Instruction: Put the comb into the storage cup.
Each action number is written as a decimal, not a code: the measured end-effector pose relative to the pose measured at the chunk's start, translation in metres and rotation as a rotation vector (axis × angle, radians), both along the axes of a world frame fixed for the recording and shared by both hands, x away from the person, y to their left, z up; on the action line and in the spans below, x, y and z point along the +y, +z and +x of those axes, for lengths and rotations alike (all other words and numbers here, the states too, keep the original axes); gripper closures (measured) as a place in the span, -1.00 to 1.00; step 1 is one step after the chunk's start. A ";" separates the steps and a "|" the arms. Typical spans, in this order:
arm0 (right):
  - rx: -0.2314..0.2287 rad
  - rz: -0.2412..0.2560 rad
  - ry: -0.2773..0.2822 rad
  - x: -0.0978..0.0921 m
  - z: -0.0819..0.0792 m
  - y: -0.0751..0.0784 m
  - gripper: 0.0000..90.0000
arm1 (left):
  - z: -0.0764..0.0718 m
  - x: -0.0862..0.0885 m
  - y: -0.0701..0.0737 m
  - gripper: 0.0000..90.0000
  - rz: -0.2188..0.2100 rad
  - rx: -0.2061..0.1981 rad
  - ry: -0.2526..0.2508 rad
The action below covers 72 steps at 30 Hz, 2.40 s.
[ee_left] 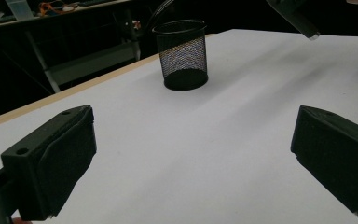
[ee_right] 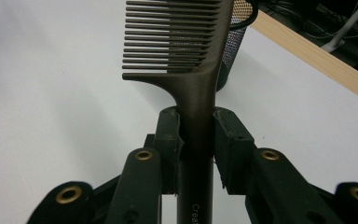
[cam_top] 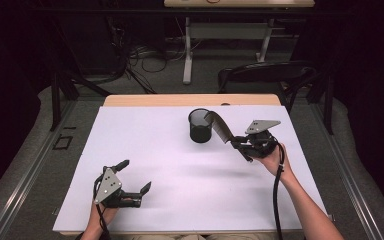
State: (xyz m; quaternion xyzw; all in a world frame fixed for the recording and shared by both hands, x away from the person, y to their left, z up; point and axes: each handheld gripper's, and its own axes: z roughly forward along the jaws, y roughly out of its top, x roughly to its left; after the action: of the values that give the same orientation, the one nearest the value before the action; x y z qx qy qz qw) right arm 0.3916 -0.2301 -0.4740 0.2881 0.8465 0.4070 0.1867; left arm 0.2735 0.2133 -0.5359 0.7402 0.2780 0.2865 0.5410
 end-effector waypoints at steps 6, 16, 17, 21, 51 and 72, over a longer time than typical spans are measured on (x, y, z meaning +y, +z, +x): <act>-0.012 0.008 -0.006 0.001 0.000 0.001 0.62 | 0.000 0.000 0.000 -1.00 0.001 -0.001 0.001; -0.027 0.024 -0.015 0.003 0.001 0.004 0.62 | 0.000 0.000 0.000 -1.00 0.001 0.000 0.002; -0.028 0.027 -0.017 0.003 0.001 0.004 0.62 | 0.000 0.000 0.000 -1.00 0.003 -0.001 0.002; -0.031 0.032 -0.019 0.004 0.002 0.005 0.62 | 0.000 0.000 0.001 -1.00 0.004 0.000 0.005; -0.065 0.064 -0.035 0.008 0.007 0.016 0.62 | 0.000 0.000 0.001 -1.00 -0.002 -0.005 0.011; -0.078 0.095 -0.039 0.016 0.017 0.027 0.62 | 0.000 0.000 0.001 -1.00 -0.007 -0.015 0.015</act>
State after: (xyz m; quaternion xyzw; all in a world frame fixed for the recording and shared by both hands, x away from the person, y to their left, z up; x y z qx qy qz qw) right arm 0.4084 -0.2142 -0.4472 0.2971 0.8125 0.4538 0.2135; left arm 0.2732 0.2137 -0.5348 0.7341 0.2805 0.2951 0.5434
